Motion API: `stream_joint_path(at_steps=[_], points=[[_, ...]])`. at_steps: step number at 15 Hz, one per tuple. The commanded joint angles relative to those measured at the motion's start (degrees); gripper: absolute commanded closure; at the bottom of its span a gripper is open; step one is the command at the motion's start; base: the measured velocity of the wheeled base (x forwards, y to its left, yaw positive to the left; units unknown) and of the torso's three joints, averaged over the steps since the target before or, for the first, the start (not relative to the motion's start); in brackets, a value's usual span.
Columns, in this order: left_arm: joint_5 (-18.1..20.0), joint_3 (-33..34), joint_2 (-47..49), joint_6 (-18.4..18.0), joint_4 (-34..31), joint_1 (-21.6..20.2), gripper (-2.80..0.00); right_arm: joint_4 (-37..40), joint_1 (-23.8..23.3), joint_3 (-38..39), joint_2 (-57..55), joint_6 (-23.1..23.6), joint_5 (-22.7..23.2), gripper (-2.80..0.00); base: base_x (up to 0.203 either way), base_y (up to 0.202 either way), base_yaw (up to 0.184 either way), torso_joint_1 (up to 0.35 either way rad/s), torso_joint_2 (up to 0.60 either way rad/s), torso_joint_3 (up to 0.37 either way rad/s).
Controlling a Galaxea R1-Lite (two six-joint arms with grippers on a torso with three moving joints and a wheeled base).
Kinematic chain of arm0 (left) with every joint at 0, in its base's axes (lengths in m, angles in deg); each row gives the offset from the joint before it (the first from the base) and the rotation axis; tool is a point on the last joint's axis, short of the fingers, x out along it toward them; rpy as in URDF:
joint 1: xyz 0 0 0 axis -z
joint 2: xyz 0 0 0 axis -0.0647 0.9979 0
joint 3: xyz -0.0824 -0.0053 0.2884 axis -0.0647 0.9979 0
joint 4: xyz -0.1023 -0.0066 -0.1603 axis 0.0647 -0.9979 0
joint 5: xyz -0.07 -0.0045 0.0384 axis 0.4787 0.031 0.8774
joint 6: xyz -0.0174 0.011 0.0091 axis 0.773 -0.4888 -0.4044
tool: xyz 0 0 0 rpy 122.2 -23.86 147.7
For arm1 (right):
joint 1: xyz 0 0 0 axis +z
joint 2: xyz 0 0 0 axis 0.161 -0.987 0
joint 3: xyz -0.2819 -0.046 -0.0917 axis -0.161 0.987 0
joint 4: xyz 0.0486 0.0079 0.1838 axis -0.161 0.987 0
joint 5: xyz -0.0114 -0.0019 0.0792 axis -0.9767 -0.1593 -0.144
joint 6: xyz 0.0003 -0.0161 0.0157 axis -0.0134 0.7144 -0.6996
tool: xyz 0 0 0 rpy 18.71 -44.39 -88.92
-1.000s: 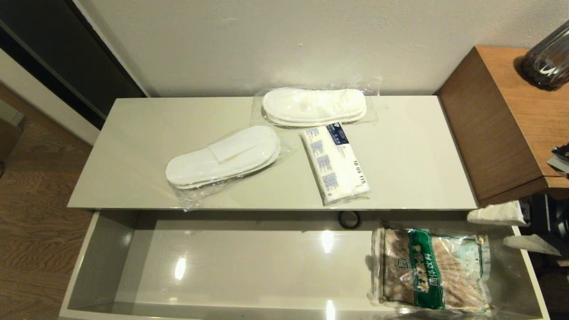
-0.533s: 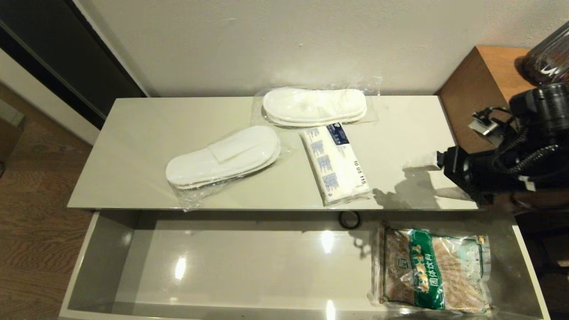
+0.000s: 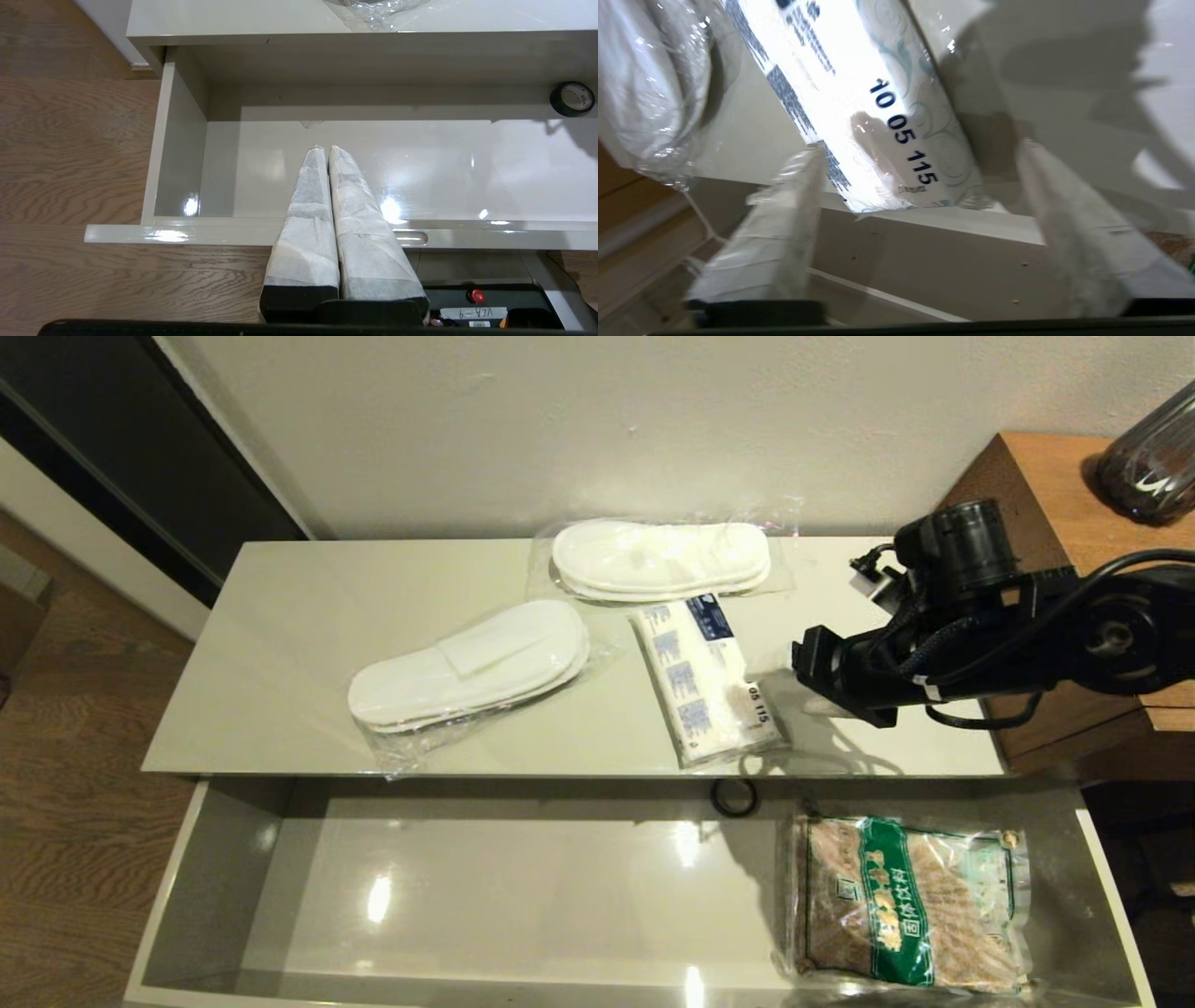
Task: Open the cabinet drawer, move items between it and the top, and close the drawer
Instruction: Pick up the tissue on the table
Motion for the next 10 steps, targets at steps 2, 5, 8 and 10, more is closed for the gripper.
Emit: stream_joint_path(at_steps=[2, 5, 8, 10], points=[[0.0, 0.0, -0.1, 0.0, 0.0, 0.0, 0.0, -0.2, 2.3, -0.7, -1.4, -0.1, -0.5, 0.0, 0.0, 0.0, 0.0, 0.0, 0.0, 0.0], [0.0, 0.0, -0.1, 0.0, 0.0, 0.0, 0.0, 0.2, 3.0, -1.8, -3.5, -0.1, -0.6, 0.0, 0.0, 0.0, 0.0, 0.0, 0.0, 0.0], [0.0, -0.1, 0.0, 0.0, 0.0, 0.0, 0.0, 2.7, 2.8, -1.9, -1.6, -0.3, -0.7, 0.0, 0.0, 0.0, 0.0, 0.0, 0.0, 0.0], [0.0, -0.1, 0.0, 0.0, 0.0, 0.0, 0.0, 3.5, 2.7, -1.8, -1.1, -0.2, -0.7, 0.0, 0.0, 0.0, 0.0, 0.0, 0.0, 0.0]])
